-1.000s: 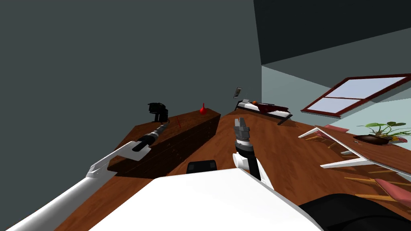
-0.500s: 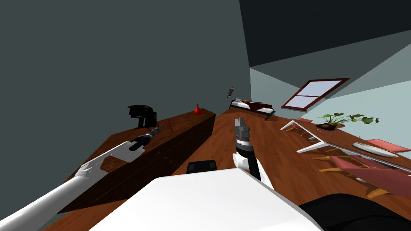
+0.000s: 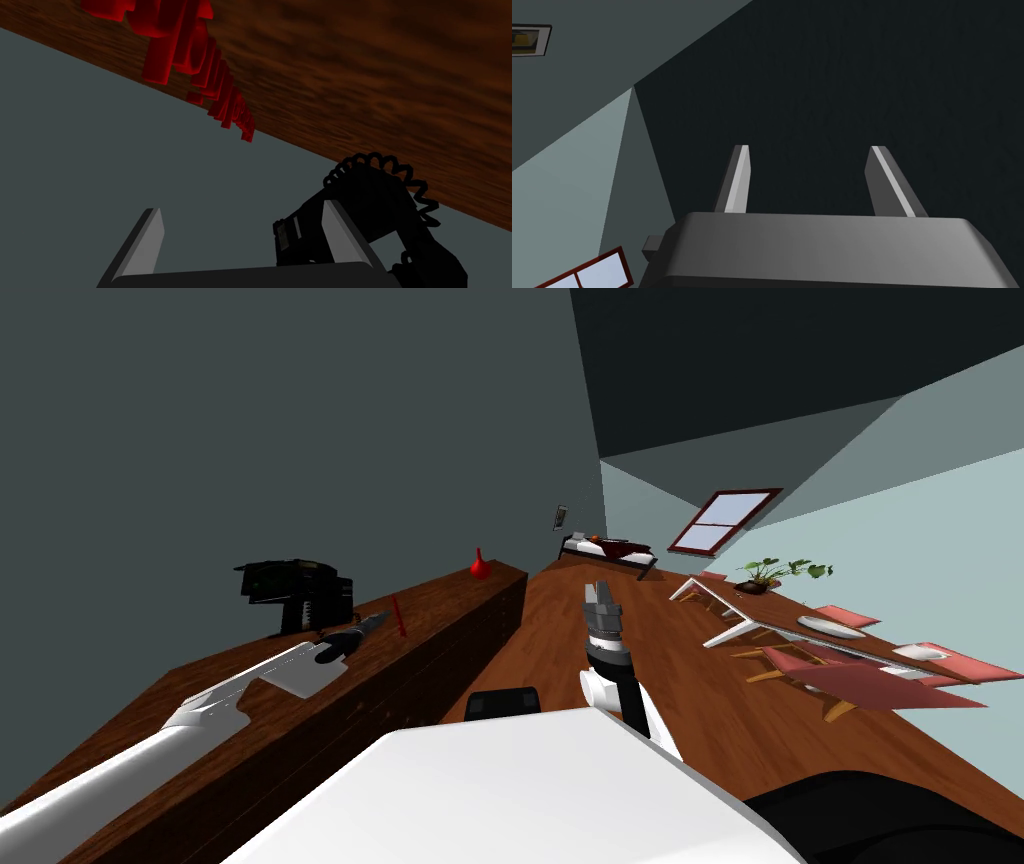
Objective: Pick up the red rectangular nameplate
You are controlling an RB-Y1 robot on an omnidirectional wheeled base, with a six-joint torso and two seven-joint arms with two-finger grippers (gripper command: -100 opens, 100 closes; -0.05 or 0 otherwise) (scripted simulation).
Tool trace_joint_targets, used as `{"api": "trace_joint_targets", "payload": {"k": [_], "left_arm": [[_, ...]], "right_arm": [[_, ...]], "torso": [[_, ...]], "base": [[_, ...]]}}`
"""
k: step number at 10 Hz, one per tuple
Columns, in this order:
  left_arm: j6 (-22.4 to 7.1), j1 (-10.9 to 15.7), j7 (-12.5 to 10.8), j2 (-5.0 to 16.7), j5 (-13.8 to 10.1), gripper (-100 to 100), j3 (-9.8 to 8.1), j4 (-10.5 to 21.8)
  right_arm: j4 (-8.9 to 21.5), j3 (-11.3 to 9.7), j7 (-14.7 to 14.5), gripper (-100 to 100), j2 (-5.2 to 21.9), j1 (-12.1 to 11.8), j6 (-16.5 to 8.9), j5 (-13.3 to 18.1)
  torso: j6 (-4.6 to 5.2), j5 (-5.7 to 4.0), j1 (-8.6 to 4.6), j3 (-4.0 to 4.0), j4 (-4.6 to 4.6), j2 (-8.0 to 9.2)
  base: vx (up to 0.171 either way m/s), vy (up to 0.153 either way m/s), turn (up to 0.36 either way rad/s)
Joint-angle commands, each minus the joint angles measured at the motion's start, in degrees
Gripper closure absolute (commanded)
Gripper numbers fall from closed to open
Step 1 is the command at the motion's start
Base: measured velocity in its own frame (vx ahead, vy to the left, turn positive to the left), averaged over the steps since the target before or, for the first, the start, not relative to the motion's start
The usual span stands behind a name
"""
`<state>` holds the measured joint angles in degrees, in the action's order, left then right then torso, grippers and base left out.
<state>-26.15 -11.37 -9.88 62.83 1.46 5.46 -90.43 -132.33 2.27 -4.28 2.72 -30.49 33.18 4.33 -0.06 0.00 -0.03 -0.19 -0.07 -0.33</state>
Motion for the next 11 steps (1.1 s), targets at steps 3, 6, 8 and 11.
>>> {"api": "trace_joint_targets", "payload": {"k": [3, 6, 8, 11], "left_arm": [[-1.7, -1.4, -0.1, 3.0, -1.5, -100, 1.25, 4.2], [-3.4, -2.4, 0.1, 4.9, -2.8, -100, 3.03, 8.8], [-4.1, -3.1, 0.2, 5.6, -3.5, -100, 3.95, 10.8], [-4.1, -2.6, 0.7, 6.0, -4.5, -100, 5.15, 13.4]], "right_arm": [[0.0, 0.0, 0.0, 0, 0.0, 0.0, 0.0, 0.0], [0.0, 0.0, 0.0, 0, 0.0, 0.0, 0.0, 0.0], [0.0, 0.0, 0.0, 0, 0.0, 0.0, 0.0, 0.0], [0.0, 0.0, 0.0, 0, 0.0, 0.0, 0.0, 0.0]], "torso": [[-0.04, 0.0, 0.04, 0.0, 0.0, 0.0], [0.0, 0.02, 0.09, -0.1, -0.03, -0.18], [-0.02, 0.02, 0.11, -0.12, -0.04, -0.2], [-0.05, 0.03, 0.12, -0.07, -0.03, -0.11]], "base": [[0.093, -0.006, -0.169], [0.136, 0.005, -0.211], [0.133, 0.031, -0.122], [0.099, 0.027, -0.093]]}}
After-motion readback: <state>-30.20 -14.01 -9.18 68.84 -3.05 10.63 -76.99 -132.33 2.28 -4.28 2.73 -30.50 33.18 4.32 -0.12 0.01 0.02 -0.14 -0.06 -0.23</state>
